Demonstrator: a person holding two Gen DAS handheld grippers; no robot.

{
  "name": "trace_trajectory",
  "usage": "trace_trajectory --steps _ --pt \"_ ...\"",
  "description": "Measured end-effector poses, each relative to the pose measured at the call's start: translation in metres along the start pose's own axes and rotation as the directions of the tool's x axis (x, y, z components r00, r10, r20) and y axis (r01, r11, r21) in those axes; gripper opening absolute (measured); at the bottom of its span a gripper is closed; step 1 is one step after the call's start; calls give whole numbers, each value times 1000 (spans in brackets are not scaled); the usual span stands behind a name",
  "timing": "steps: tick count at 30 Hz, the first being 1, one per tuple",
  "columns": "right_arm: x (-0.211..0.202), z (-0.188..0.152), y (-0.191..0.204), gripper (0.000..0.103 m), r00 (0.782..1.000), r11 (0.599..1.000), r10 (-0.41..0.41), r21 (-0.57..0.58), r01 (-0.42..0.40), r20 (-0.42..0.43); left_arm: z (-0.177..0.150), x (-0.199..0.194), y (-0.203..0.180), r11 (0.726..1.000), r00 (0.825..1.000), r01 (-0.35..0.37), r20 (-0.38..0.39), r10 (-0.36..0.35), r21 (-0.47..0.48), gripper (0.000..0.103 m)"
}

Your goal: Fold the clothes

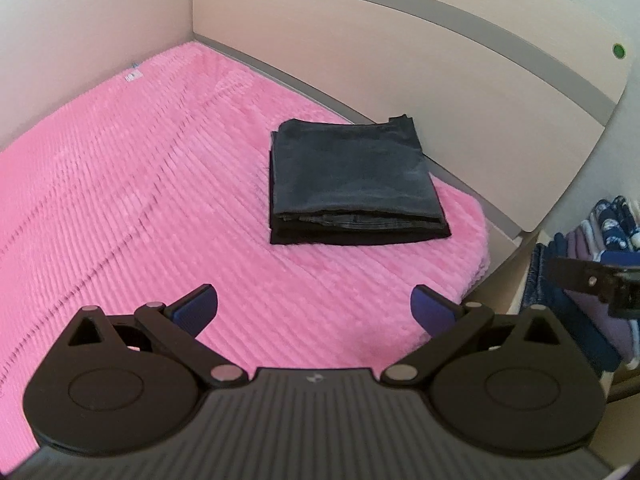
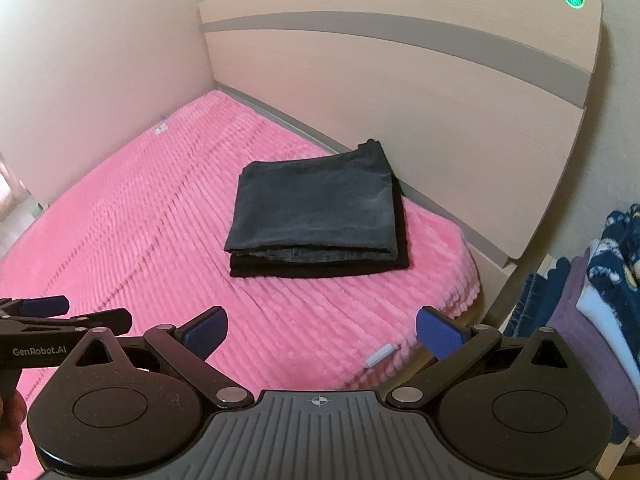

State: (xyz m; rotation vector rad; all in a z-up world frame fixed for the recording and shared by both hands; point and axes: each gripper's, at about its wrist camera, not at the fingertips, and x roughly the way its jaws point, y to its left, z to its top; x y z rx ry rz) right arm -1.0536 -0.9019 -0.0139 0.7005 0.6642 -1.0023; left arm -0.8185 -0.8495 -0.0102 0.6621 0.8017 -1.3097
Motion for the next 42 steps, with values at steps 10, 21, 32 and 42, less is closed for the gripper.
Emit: trace_trajectory --steps 10,21,32,42 --pt "3 5 8 103 1000 999 -26 -31 26 -1 1 3 -2 1000 1000 14 -13 -14 -3 101" --pt "7 8 13 103 999 998 -49 -49 49 8 2 4 -2 1000 1000 15 -12 -15 -2 102" --pt "8 14 12 103 998 998 -54 -42 55 8 5 6 -7 1000 1000 20 -11 -20 10 102" --pt "10 15 15 103 999 997 -53 -59 54 3 6 4 -9 1000 1000 18 -10 -18 11 102"
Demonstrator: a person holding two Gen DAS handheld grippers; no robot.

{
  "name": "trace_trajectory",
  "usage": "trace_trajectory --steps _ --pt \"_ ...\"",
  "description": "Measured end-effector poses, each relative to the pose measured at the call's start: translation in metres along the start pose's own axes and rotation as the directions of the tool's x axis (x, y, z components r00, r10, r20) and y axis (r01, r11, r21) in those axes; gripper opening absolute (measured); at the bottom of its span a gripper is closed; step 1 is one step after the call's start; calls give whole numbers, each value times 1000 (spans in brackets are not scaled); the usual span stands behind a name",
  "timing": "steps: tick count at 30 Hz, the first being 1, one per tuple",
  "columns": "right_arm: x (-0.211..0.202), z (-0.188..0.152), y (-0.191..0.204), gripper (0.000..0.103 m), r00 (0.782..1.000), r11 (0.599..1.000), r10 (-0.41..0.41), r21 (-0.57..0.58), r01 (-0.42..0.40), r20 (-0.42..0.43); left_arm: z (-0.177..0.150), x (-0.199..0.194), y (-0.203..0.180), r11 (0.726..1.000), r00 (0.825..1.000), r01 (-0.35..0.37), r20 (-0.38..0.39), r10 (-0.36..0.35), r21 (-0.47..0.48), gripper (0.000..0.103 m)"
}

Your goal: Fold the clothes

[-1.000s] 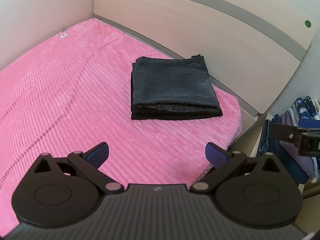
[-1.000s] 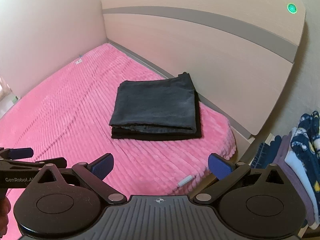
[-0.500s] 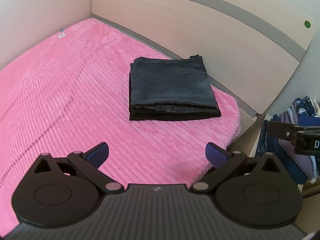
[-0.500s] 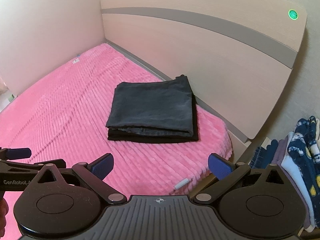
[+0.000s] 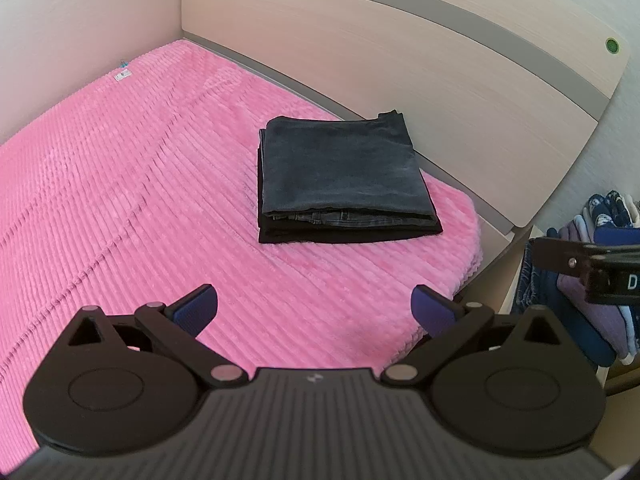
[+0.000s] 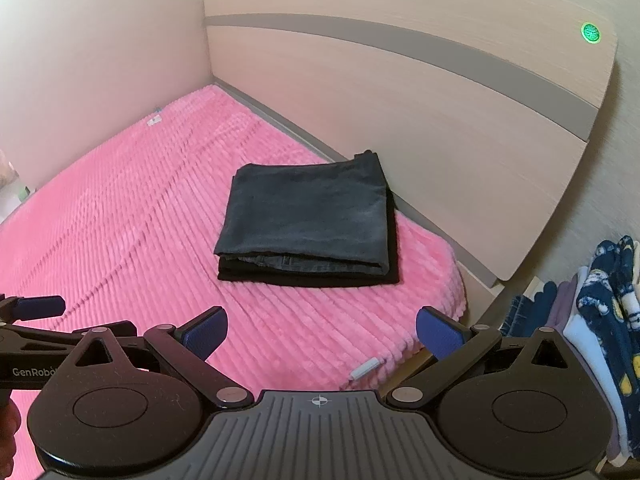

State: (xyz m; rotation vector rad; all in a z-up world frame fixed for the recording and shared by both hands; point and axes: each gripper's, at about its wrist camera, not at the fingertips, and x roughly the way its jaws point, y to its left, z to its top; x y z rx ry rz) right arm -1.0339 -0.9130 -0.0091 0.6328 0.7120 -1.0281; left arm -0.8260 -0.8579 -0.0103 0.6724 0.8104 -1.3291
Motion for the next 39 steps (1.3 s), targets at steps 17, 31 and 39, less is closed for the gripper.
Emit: trace_trajectory --steps 17,31,39 --pt "-1 1 0 103 1000 1000 -4 -1 4 0 4 2 -3 1000 1000 2 -4 -2 7 102" --pt "-2 7 -7 103 1000 1000 -8 -1 8 10 10 6 -10 1000 1000 5 8 -5 6 102" --pt "-2 9 -10 103 1000 1000 -10 -8 10 13 14 6 -13 1000 1000 16 26 -16 1 102"
